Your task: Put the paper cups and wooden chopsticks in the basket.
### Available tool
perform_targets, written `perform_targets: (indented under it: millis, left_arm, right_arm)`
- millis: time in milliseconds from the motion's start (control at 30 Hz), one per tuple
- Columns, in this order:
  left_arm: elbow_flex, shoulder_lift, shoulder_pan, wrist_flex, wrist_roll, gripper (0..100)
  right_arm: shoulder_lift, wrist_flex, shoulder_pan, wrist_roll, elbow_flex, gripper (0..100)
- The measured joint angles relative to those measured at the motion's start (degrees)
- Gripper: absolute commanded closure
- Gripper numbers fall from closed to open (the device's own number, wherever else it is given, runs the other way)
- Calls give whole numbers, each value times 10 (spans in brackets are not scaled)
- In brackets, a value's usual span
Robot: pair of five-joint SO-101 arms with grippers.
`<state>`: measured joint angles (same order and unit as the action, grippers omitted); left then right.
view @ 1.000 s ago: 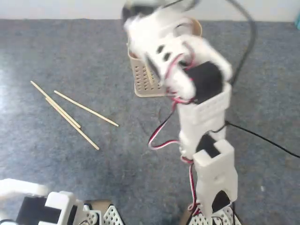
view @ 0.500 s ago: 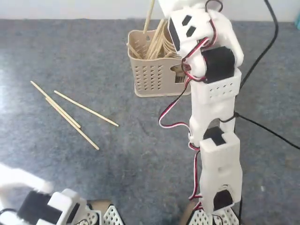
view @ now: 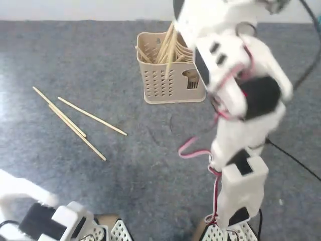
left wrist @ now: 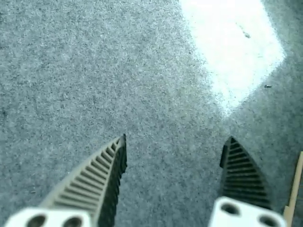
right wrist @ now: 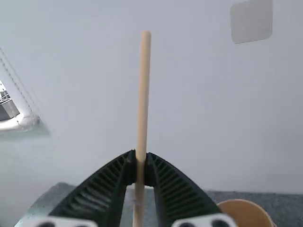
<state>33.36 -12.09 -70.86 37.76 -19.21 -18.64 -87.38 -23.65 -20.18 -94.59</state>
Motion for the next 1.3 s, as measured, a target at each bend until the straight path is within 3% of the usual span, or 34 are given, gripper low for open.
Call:
perform_targets:
  millis: [233, 500, 767, 1000, 1300]
  left_arm:
    - [0, 0, 21, 21, 0, 695]
    - [0, 0, 42, 42, 0, 695]
    - [0, 0, 55, 42, 0, 695]
    - [0, 0, 82, 42, -1, 695]
    - [13, -1, 209, 26, -58, 627]
  right_arm:
    - [98, -122, 0, 0, -3, 991]
    - [205, -133, -1, 0, 2, 991]
    - [375, -129, -22, -17, 242, 991]
    - [384, 31, -9, -17, 468, 991]
    - [336, 371, -4, -18, 715, 991]
